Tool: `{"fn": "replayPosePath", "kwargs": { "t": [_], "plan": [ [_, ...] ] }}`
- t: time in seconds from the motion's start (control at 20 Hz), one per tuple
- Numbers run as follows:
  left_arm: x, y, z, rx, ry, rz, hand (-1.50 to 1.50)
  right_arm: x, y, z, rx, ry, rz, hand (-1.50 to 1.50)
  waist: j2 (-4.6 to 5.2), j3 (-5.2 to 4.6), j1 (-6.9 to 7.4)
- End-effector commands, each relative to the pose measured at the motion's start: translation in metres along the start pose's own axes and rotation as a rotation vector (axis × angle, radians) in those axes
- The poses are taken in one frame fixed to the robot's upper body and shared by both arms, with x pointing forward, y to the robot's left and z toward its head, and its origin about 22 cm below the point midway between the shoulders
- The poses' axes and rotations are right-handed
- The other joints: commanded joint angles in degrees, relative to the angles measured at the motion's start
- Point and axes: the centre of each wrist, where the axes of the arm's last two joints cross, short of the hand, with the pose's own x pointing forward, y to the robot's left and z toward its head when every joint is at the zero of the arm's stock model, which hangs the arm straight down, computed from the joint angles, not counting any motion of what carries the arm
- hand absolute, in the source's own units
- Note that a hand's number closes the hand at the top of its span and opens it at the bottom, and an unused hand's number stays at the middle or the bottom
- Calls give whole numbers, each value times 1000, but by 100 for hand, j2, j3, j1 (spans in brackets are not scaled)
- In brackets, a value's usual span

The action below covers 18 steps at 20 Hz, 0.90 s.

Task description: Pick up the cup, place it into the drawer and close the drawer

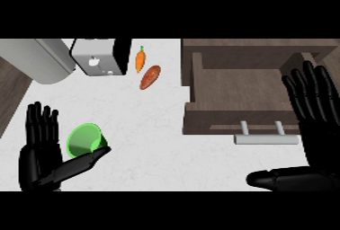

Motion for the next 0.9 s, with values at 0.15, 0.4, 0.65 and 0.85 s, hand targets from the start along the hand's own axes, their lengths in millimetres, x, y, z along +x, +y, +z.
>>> {"fn": "replayPosePath", "kwargs": {
  "t": [0.15, 0.4, 0.65, 0.85],
  "plan": [
    [-32, 40, 5, 33, 21, -41, -150, -1, -7, 1, 5, 5, 0, -150, 0, 0, 4],
    [-67, 36, 35, 22, 56, -17, -150, 3, -5, -5, -6, 4, -18, -150, 0, -1, 6],
    [-83, 45, 10, 29, 78, -25, -150, 2, -15, 5, 22, 15, -12, -150, 2, 0, -13],
    [-90, 57, 22, 24, 115, -30, -150, 8, -1, -9, 20, -1, -6, -150, 1, 0, 4]
  ]
}}
